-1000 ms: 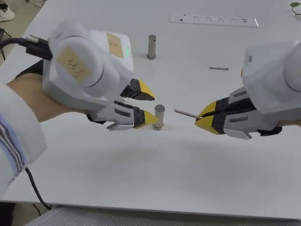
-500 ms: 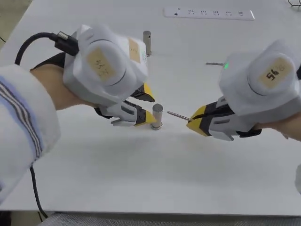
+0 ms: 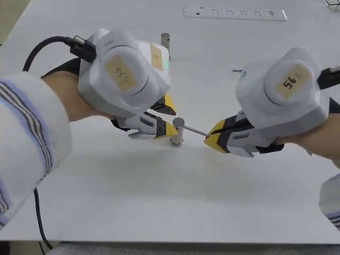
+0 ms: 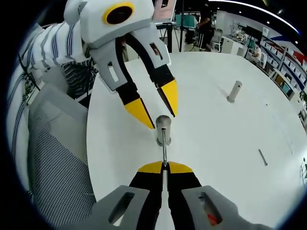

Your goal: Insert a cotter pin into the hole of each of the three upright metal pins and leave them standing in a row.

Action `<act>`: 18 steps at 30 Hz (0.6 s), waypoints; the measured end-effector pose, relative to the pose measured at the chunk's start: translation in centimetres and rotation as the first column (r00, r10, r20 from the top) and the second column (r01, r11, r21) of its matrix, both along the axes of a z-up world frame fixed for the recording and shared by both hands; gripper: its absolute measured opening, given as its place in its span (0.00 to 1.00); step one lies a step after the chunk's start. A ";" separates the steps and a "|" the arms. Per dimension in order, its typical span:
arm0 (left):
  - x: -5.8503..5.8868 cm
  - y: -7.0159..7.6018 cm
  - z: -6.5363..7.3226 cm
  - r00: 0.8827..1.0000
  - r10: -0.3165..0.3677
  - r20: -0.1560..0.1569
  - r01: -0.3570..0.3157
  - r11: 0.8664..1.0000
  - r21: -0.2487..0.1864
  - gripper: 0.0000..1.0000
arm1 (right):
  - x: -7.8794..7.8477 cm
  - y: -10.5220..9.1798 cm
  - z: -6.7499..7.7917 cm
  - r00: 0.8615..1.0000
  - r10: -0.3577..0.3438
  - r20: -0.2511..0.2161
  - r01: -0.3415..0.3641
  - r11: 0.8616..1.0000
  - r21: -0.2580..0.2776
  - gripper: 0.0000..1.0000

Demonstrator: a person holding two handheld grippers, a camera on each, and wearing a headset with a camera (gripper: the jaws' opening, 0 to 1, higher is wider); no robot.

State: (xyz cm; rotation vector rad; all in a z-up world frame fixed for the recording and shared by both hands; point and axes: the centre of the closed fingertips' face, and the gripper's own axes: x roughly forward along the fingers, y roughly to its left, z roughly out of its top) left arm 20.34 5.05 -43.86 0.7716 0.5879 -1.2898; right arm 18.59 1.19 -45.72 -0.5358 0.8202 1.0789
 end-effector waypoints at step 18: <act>-0.1 -0.1 0.1 0.999 0.025 -0.032 -0.027 0.998 -0.064 0.10 | 1.1 0.4 0.3 0.993 0.100 0.067 -0.100 0.995 0.000 0.00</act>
